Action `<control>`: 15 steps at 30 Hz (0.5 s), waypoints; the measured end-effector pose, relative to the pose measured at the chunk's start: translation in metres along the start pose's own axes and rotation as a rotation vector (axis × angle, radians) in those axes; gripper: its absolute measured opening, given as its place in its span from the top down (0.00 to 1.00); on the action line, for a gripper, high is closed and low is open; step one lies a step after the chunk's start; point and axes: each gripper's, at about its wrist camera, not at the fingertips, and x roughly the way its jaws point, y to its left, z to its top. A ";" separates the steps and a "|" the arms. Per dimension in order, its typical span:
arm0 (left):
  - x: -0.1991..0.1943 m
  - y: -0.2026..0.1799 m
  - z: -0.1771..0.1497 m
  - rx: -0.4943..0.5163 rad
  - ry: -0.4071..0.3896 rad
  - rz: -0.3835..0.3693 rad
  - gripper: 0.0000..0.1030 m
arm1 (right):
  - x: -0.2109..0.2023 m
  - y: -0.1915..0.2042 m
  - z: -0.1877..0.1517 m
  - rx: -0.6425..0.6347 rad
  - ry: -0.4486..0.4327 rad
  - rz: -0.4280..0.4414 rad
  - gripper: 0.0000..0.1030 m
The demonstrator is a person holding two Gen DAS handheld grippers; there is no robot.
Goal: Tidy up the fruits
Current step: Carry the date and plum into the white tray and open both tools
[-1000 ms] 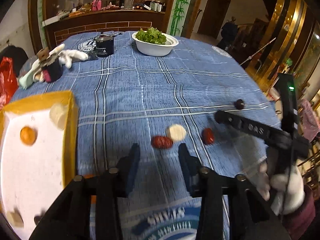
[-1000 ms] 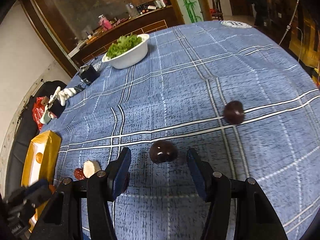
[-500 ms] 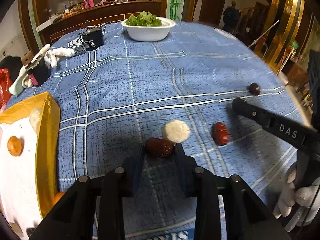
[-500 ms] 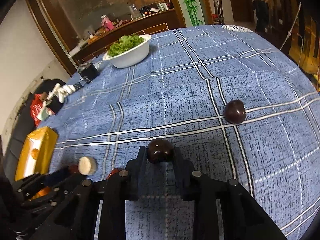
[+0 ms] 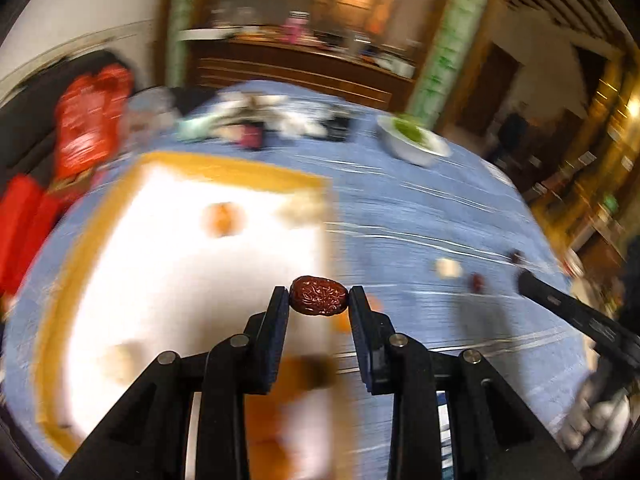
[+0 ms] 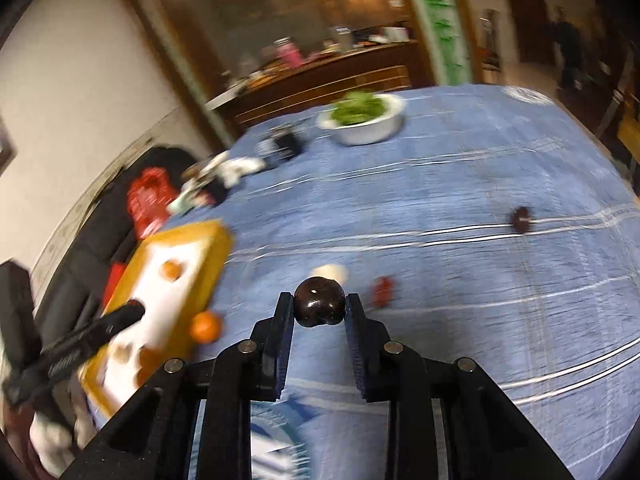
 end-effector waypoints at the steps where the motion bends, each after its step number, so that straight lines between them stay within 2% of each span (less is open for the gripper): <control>1: -0.002 0.017 -0.002 -0.023 -0.003 0.038 0.71 | 0.002 0.016 -0.004 -0.023 0.010 0.021 0.72; 4: -0.009 0.058 -0.009 -0.088 -0.009 0.095 0.71 | 0.016 0.068 -0.018 -0.098 0.048 0.081 0.72; 7: -0.013 0.077 -0.011 -0.102 -0.021 0.131 0.71 | 0.039 0.120 -0.032 -0.177 0.103 0.121 0.72; 12: -0.011 0.095 -0.014 -0.131 -0.009 0.101 0.70 | 0.072 0.170 -0.048 -0.237 0.176 0.149 0.70; 13: -0.010 0.098 -0.014 -0.137 -0.006 0.089 0.67 | 0.077 0.176 -0.051 -0.245 0.185 0.149 0.70; 15: -0.012 0.104 -0.017 -0.150 -0.004 0.071 0.53 | 0.086 0.186 -0.055 -0.258 0.198 0.144 0.69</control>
